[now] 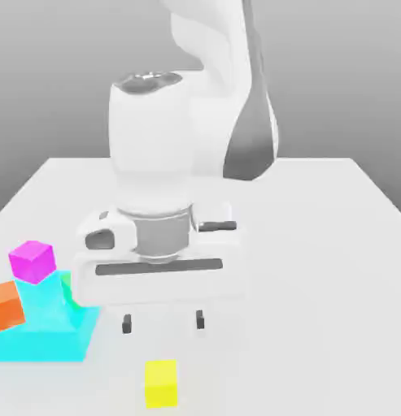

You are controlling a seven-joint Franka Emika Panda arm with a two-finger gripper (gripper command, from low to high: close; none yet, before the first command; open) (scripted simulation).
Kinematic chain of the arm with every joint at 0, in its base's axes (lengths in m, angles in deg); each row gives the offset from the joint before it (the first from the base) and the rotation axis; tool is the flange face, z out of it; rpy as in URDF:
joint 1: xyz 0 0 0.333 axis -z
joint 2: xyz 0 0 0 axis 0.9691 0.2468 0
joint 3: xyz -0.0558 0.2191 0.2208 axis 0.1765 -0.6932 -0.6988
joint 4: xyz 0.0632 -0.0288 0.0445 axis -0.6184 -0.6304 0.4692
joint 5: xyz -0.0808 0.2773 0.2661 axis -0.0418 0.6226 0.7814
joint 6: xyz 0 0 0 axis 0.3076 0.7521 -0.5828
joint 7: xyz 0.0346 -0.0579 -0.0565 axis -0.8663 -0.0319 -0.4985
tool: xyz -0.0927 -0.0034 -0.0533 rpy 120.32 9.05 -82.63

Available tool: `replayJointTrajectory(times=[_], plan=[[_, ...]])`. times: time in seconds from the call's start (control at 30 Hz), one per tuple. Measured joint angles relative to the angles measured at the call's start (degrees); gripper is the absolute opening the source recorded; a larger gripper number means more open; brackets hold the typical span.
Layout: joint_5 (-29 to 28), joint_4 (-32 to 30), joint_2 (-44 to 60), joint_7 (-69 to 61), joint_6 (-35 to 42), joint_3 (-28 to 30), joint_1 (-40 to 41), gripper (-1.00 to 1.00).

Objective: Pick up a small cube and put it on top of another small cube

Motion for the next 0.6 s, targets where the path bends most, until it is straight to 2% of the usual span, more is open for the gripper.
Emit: replayJointTrajectory(times=[0.2, 0.23, 0.47, 0.6], plan=[[2.2, 1.1, 12.4, -2.5, -8.7, -2.3, 2.2, 0.0], [2.6, 1.4, 14.0, -2.8, -9.9, -2.9, 2.7, -1.0], [2.5, 1.4, 14.0, -2.7, -10.0, -3.0, 2.8, -1.0], [0.2, -0.1, 7.0, -1.0, -4.4, -1.1, 1.5, -1.0]])
